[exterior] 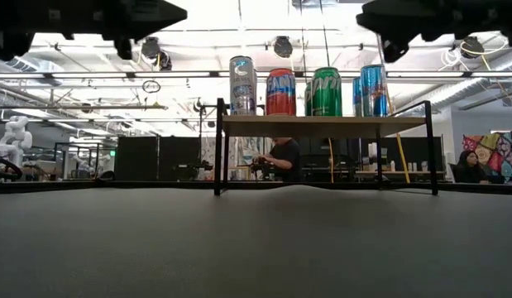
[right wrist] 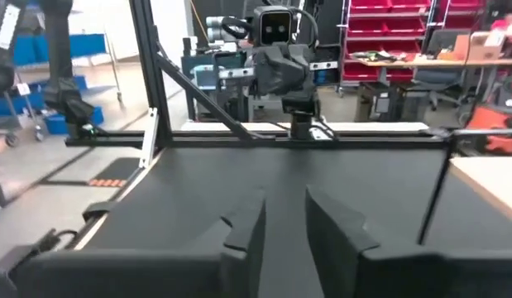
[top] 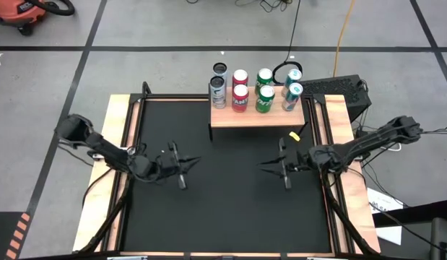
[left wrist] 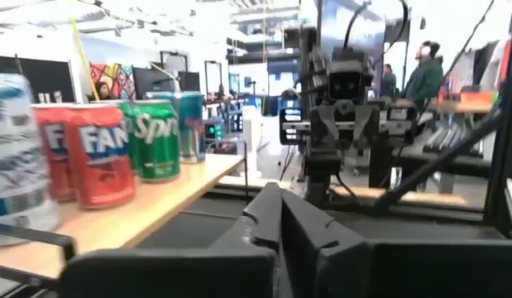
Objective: Place canned beverage on shelf
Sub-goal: Return to Home Position
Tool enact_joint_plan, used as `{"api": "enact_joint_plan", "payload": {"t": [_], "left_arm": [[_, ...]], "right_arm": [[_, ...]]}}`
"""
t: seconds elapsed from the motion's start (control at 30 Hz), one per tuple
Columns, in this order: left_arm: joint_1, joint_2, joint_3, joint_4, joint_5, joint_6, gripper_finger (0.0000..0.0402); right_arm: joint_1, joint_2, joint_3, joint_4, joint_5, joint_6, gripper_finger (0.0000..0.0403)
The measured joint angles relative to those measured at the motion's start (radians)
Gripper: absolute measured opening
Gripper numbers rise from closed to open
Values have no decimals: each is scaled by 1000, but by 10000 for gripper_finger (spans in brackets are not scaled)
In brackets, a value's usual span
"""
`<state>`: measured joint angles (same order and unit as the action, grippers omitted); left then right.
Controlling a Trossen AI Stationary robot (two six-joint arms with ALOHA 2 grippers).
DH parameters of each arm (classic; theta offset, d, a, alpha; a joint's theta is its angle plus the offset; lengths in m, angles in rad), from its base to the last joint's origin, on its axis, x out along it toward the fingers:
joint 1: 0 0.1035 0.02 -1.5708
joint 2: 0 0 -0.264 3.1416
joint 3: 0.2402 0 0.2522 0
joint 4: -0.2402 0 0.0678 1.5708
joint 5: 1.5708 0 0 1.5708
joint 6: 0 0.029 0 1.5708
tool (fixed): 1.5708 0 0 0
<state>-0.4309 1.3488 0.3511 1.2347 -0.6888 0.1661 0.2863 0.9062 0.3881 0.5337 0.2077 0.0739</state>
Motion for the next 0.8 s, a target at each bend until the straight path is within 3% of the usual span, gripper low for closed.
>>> {"api": "enact_joint_plan", "payload": {"t": [0.23,0.4,0.6,0.8], "left_arm": [[-6,-201,-133,2,3,0,8],[-10,-292,-203,5,12,-1,8],[-1,-357,-242,-46,125,0,3],[113,-428,-242,-173,225,-36,1]], "right_arm": [[0,-246,1,-235,1,-33,7],[0,-347,1,-324,-3,-11,4],[0,-431,1,-449,-27,-58,1],[-12,-538,1,-477,-27,-71,0]]}}
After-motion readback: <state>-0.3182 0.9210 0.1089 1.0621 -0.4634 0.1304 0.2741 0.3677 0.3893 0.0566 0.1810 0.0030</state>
